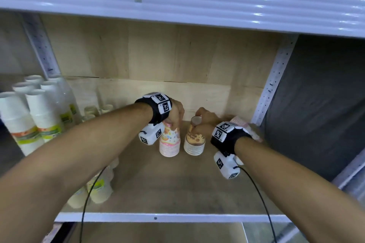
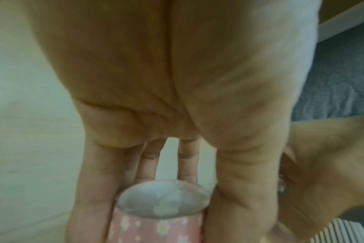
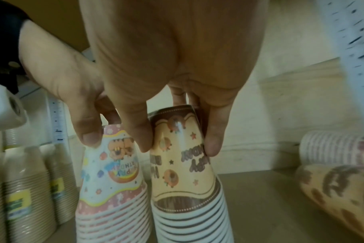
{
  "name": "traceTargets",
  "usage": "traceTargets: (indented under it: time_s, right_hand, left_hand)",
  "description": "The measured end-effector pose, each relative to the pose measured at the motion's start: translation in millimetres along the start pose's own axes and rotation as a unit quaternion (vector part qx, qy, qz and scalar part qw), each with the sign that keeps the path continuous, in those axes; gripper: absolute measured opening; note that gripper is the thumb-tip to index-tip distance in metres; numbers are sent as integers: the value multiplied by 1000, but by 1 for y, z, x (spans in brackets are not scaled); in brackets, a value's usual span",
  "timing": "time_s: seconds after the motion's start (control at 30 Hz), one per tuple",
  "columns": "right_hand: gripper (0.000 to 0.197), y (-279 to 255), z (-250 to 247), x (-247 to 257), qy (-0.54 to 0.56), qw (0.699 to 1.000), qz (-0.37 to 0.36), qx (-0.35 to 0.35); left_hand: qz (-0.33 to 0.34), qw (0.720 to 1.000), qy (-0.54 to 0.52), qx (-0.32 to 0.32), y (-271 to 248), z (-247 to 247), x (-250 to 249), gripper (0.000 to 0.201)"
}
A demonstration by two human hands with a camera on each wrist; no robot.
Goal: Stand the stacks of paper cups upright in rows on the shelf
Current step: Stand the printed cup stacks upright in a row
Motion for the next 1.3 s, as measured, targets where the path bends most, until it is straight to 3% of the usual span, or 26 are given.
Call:
traceTargets:
  time_s: [0.1, 0.33, 0.7, 0.83, 0.97, 1.13, 1.3]
  right_hand:
    - [48, 6, 18, 25, -3, 999, -40, 17]
    - [53, 13, 53, 71, -25, 991, -109, 79]
    - [58, 14, 68, 94, -20, 985, -145, 86]
    - [65, 15, 65, 84, -12, 987, -136, 89]
    - [84, 15, 46, 64, -39, 991, -106, 77]
    - [78, 11, 1, 11, -76, 995, -47, 43]
    - [80, 0, -18, -61, -103, 993, 39, 33]
  left_hand:
    - [-24, 999, 29, 26, -11, 8, 28, 46]
    - [-51, 999, 6, 3, -30, 22, 78, 46]
    - [-41, 999, 6, 4, -30, 41, 96, 51]
    - [-48, 998, -27, 11, -29, 33, 96, 55]
    - [-48, 997, -56, -27, -30, 7, 86, 55]
    - [-19, 991, -82, -106, -24, -17, 51, 45]
    - [31, 985, -102, -137, 0, -3, -2, 53]
Point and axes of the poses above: each hand's wrist, its own y-axis towards the middle knuckle, its own z-axis out of the palm, x = y × z, the point moved 7 cm from there along y, towards the middle knuckle, and after that the axes turned 3 degrees about -y, right-handed, at the moved point
